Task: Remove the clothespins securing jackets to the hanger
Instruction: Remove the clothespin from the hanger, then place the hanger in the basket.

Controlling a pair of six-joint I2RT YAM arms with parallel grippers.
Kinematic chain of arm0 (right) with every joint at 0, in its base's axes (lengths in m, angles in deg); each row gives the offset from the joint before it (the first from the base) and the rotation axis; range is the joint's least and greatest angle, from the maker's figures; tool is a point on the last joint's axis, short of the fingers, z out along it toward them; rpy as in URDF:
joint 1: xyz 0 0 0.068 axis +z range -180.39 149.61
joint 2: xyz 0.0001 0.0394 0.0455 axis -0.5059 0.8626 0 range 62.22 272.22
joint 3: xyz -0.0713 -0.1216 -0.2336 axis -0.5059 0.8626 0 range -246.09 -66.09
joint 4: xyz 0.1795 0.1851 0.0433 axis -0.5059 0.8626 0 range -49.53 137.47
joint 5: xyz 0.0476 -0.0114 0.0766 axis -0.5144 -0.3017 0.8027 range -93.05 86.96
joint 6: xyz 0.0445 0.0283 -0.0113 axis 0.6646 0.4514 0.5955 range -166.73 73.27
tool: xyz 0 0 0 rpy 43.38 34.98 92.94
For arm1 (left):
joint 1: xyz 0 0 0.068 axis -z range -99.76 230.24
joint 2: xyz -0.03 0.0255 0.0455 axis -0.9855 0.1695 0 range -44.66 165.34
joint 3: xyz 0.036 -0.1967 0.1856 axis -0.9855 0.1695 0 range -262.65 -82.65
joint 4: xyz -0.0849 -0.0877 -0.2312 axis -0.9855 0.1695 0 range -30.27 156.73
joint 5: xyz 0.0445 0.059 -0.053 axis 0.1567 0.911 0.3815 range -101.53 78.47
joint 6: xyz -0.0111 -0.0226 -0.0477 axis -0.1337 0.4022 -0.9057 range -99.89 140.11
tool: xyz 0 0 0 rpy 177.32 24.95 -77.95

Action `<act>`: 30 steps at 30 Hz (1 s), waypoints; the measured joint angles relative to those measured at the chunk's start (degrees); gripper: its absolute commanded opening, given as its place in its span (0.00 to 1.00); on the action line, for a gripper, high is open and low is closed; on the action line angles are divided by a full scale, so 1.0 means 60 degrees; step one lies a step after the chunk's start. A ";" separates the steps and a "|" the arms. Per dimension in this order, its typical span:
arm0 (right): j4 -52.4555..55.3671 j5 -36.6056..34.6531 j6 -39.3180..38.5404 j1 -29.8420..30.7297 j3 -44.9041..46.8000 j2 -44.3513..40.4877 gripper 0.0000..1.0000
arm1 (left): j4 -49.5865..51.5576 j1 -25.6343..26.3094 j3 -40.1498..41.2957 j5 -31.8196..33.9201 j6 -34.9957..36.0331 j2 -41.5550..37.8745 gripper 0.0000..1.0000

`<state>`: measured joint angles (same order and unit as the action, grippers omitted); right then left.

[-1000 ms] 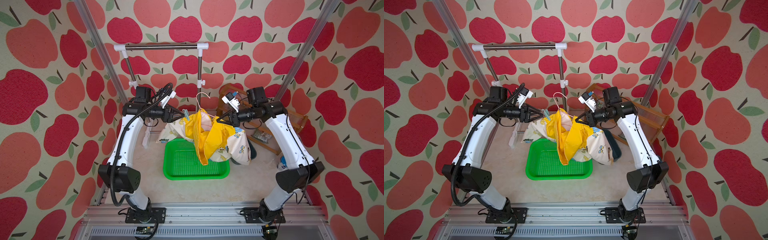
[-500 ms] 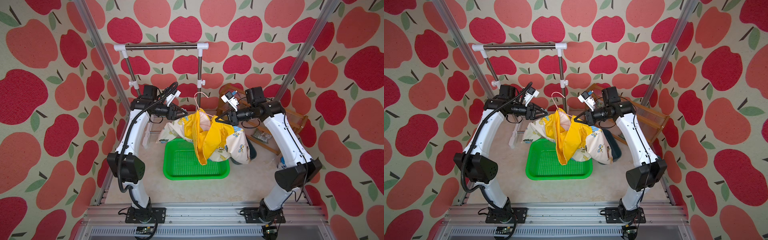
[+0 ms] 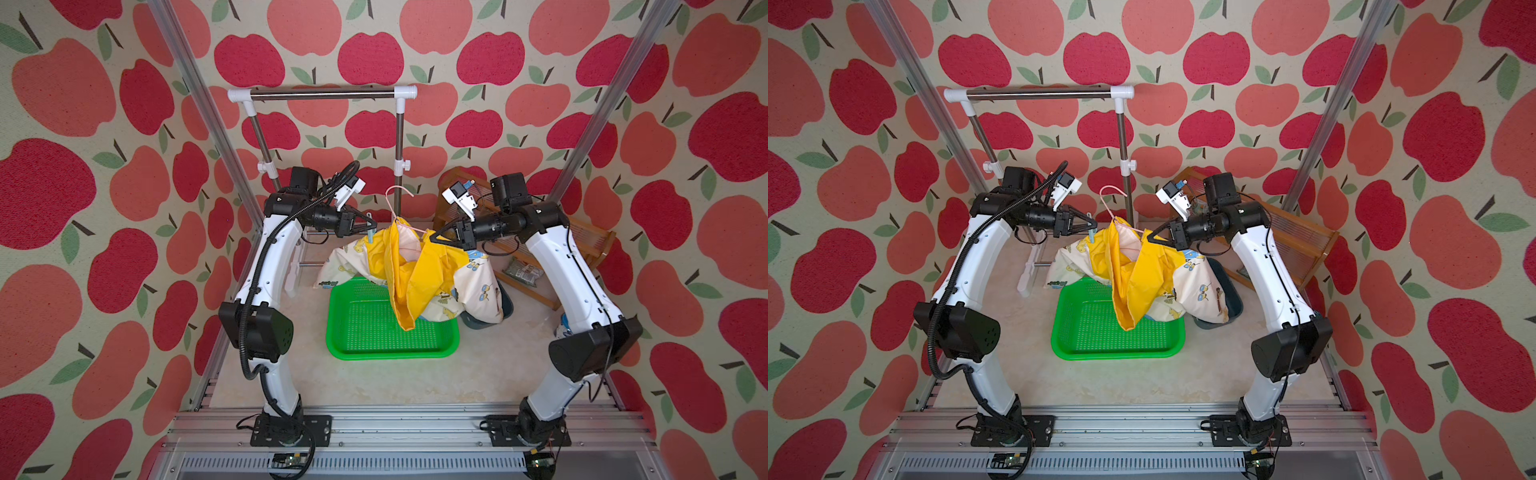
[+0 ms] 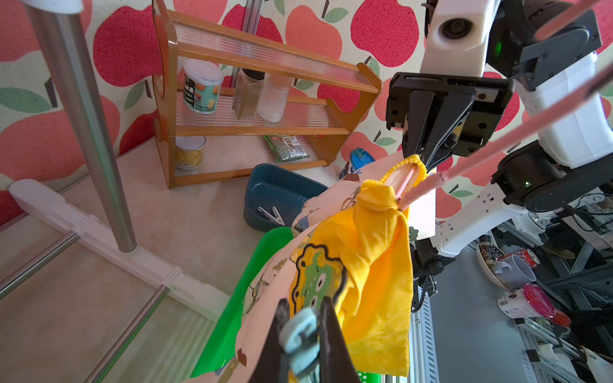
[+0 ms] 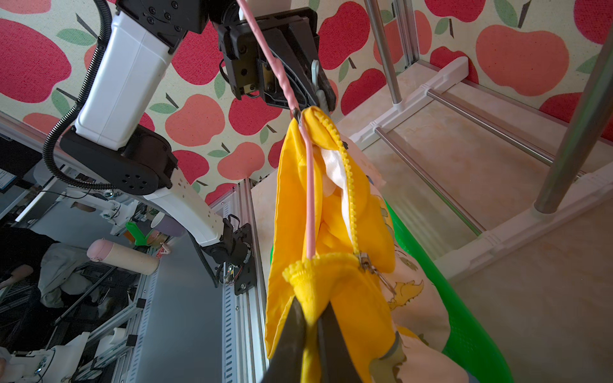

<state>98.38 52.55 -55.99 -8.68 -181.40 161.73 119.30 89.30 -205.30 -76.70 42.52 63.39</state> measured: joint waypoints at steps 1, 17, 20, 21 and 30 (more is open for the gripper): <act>0.0000 -0.0015 0.0000 0.0000 0.0000 0.0004 0.00 | -0.0076 0.0015 0.0000 0.0117 -0.0080 0.0000 0.00; 0.0255 -0.0994 -0.0386 0.0226 0.0033 0.0215 0.00 | -0.2900 -0.0514 0.1249 0.3038 -0.1410 -0.2291 0.00; 0.0601 -0.1173 -0.0565 0.0601 -0.0470 0.0601 0.00 | -0.3002 -0.0510 0.1472 0.3293 -0.1410 -0.2543 0.00; 0.0769 -0.1264 -0.0685 0.0761 -0.0747 0.0812 0.00 | -0.3031 -0.0510 0.1581 0.3351 -0.1410 -0.2656 0.00; 0.0532 -0.1566 -0.0911 0.1588 0.0648 0.1173 0.00 | -0.3118 -0.0514 0.2029 0.3836 -0.1392 -0.3588 0.00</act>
<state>101.57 43.15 -61.45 0.85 -177.51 168.77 100.60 86.22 -193.12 -53.68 34.17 41.86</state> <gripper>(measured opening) 0.089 0.136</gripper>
